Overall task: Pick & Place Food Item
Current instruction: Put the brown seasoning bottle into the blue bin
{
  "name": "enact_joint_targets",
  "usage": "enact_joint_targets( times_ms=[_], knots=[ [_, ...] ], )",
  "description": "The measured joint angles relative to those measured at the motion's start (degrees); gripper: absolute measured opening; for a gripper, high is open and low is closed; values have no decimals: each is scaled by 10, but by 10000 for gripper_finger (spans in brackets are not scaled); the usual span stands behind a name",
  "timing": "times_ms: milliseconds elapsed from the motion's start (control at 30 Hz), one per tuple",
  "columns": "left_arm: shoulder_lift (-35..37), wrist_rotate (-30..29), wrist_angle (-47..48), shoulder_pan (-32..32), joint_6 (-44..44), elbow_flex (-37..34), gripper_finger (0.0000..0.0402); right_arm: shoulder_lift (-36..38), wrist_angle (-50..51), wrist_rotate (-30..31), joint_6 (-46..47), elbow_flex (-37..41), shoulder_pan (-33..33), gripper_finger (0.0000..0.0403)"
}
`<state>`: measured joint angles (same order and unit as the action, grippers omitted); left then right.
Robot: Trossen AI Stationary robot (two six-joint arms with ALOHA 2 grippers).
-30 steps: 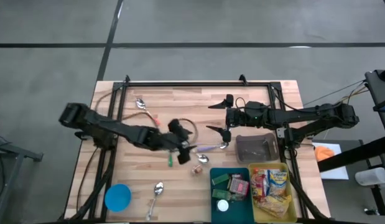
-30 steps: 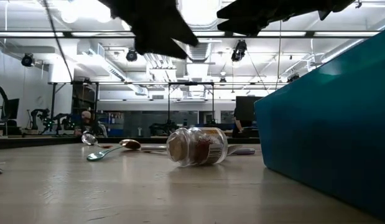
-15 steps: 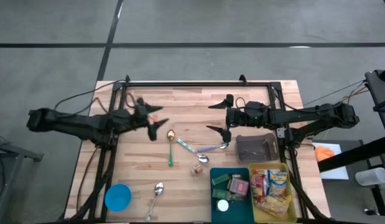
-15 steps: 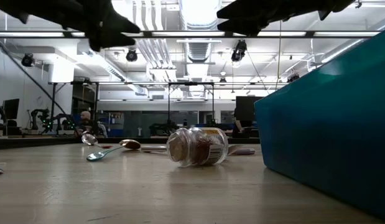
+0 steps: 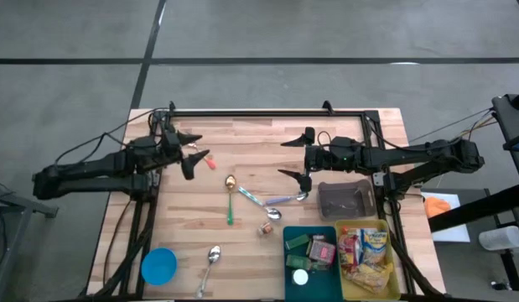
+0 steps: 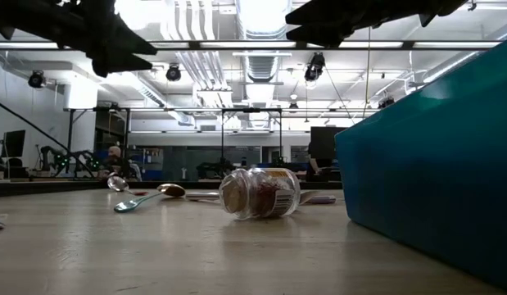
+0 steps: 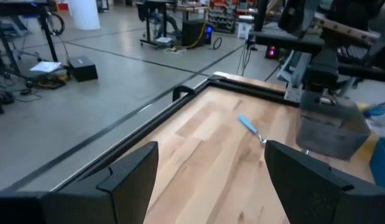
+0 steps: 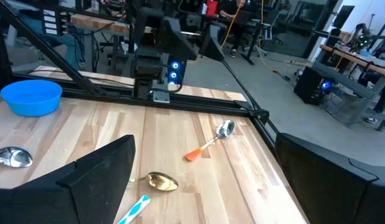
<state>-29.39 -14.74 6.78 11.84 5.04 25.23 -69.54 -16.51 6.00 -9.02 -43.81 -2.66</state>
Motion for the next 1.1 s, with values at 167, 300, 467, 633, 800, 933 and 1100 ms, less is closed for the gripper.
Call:
enact_joint_targets(
  times_ms=[167, 300, 467, 633, 800, 933, 1100],
  knots=[
    [0, 0, -13, -1, 53, -1, 298, 0, 0, 0, 0, 0, 0, 385],
    [-2, 0, 3, -1, 44, -2, 298, 0, 0, 0, 0, 0, 0, 385],
    [-4, 0, 8, -1, 53, -2, 298, 0, 0, 0, 0, 0, 0, 385],
    [-4, 0, 8, -1, 53, -2, 298, 0, 0, 0, 0, 0, 0, 385],
    [-5, -2, 8, -1, 55, -2, 298, 0, 0, 0, 0, 0, 0, 385],
    [-5, -2, 12, -1, 55, -2, 298, 0, 0, 0, 0, 0, 0, 385],
    [-5, -2, 21, -1, 55, -3, 298, 0, 0, 0, 0, 0, 0, 385]
  ],
)
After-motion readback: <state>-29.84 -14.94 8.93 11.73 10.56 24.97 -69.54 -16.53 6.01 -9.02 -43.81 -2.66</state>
